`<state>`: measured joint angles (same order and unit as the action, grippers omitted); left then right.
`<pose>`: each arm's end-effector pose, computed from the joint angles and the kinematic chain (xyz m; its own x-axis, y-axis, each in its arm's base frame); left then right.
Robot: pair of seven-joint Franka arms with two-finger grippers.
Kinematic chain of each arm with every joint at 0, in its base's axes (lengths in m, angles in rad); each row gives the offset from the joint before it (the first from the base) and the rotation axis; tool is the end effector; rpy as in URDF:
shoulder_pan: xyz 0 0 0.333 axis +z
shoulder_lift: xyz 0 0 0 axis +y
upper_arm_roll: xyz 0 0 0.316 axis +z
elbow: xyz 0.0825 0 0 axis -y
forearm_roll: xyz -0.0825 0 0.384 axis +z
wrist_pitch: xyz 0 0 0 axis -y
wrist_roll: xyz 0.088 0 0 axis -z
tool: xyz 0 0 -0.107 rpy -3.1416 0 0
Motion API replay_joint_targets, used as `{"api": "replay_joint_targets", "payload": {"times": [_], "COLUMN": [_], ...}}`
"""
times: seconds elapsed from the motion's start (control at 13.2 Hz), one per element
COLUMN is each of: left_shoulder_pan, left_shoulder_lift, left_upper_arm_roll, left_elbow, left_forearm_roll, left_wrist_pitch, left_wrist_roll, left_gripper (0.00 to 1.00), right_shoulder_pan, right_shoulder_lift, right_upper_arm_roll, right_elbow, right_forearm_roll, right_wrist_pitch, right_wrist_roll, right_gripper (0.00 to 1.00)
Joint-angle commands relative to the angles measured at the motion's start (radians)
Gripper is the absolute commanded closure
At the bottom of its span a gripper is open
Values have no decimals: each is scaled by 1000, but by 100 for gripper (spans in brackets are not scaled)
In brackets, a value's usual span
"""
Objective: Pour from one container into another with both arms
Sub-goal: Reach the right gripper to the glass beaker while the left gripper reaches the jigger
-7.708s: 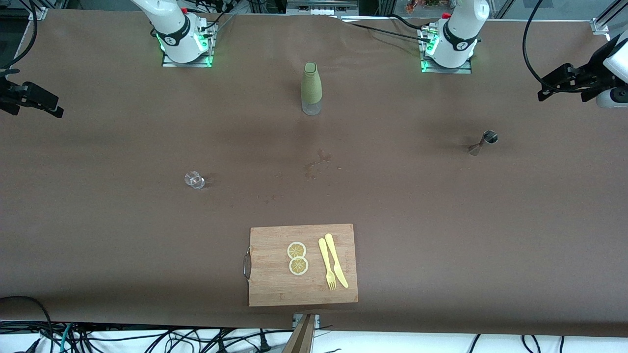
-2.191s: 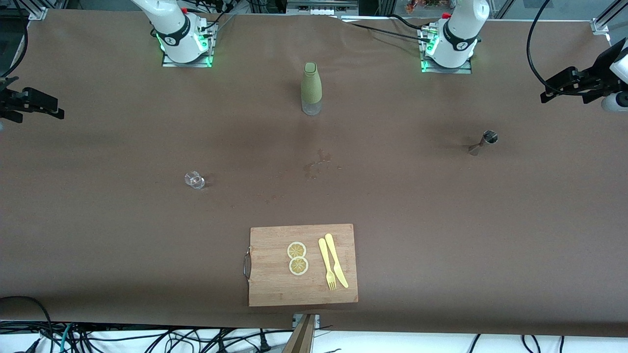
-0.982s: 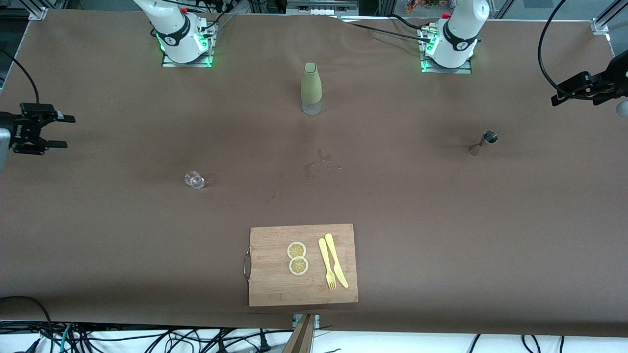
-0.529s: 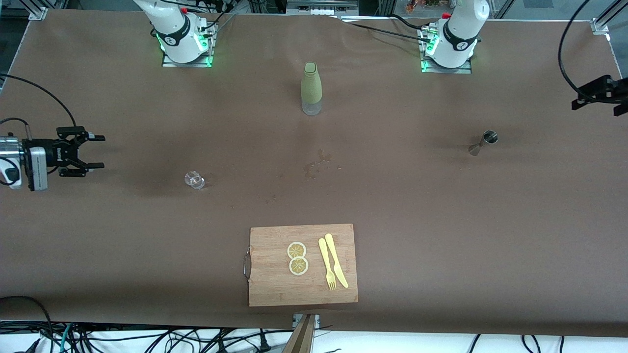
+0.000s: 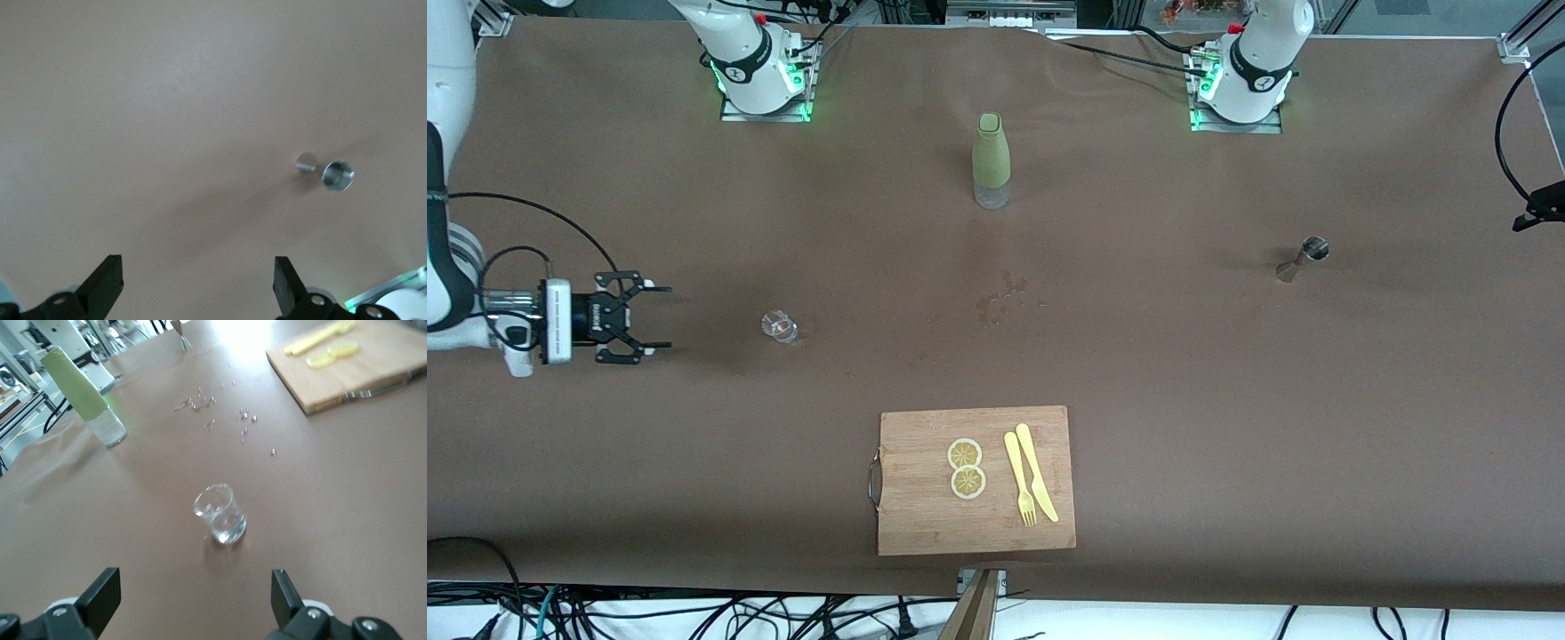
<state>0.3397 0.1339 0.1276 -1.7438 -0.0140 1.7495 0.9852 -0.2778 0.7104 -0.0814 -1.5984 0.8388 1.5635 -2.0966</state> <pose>0.5273 0.2611 0.4810 0.8663 -0.4942 -0.0731 -0.4862 -0.8677 0.1036 0.6133 -0.1388 0.2065 0.2641 0.5619 0.7839 0.9457 0.0089 -0.3250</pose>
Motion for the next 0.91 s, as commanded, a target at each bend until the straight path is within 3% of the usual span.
{"api": "replay_joint_targets", "payload": {"times": [0.0,0.23,0.38,0.53,0.83], "left_shoulder_pan": [62,117,137,171,225], "left_shoulder_lift": [82,157,220,278,377], "left_upper_arm_roll": [-2,-2,-2,-2,-2], "left_elbow": [12,7,6,-2,-78], "left_forearm_roll": [-75,-125,-243,-366,-573], "left_wrist_pitch": [22,50,48,38,27], "left_wrist_roll": [262,462,699,962,1289], "left_gripper": [0,0,0,0,0], "right_shoulder_pan": [22,60,60,60,98], "right_shoulder_lift": [67,104,97,97,98], "right_upper_arm_roll": [11,11,11,11,14], "right_elbow": [8,-38,-159,-201,-235], "right_forearm_roll": [98,207,299,316,370], "right_wrist_pitch": [12,76,130,129,138], "right_wrist_roll": [-127,-267,-406,-462,-496], "right_gripper": [0,0,0,0,0]}}
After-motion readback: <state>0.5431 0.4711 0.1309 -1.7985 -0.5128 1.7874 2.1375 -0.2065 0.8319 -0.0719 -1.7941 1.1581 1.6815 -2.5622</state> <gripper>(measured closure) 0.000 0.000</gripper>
